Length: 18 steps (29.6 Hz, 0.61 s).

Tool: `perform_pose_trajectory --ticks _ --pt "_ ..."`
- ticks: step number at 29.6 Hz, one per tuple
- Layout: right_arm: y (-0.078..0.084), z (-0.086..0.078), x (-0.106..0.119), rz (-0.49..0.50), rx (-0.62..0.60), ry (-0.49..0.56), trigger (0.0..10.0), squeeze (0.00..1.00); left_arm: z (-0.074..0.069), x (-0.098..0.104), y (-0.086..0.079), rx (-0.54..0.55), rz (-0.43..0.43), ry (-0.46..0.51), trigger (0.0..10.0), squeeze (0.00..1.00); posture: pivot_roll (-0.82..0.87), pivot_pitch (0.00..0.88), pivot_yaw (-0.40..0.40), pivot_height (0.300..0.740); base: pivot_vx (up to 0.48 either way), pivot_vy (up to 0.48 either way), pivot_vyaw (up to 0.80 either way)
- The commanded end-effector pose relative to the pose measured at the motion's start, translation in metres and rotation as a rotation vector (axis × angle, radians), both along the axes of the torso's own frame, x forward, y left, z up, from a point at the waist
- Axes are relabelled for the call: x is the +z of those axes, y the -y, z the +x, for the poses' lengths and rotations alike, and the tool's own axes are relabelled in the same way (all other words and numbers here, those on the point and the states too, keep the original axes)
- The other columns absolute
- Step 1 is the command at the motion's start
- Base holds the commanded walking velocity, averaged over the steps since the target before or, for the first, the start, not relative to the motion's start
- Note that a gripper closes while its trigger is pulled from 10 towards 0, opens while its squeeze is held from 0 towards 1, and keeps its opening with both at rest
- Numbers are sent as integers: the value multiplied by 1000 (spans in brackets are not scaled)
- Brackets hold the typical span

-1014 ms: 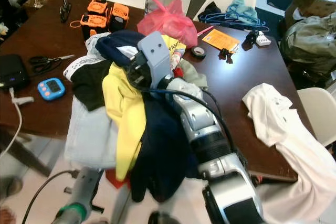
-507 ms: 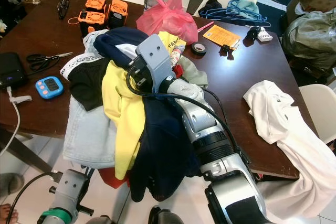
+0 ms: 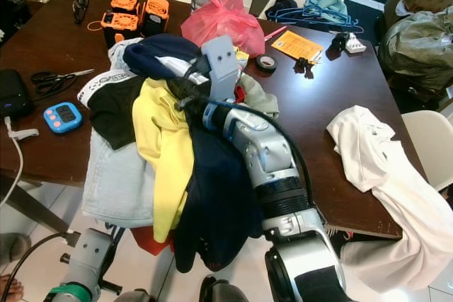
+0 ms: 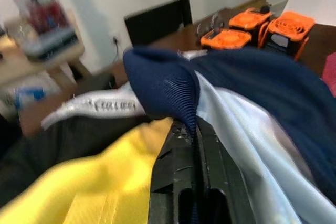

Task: Hang hanger

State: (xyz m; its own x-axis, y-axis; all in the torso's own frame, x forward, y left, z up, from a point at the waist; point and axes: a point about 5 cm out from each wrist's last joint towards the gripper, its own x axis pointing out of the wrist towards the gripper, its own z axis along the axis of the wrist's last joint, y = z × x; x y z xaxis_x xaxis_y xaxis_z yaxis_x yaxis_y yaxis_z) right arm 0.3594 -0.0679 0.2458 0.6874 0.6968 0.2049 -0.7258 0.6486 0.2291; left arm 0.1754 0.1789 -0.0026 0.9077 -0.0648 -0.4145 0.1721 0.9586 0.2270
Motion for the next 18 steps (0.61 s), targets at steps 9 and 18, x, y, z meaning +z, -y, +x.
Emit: perform_pose_trajectory --ticks 9,18 --pt "101 -16 117 621 -161 281 0 0 2 3 5 2 -10 7 10000 0 114 77 -89 740 0 0 0" --pt "213 -72 171 766 -523 646 2196 0 12 1 9 -35 -5 -2 10000 0 71 63 -46 740 0 0 0"
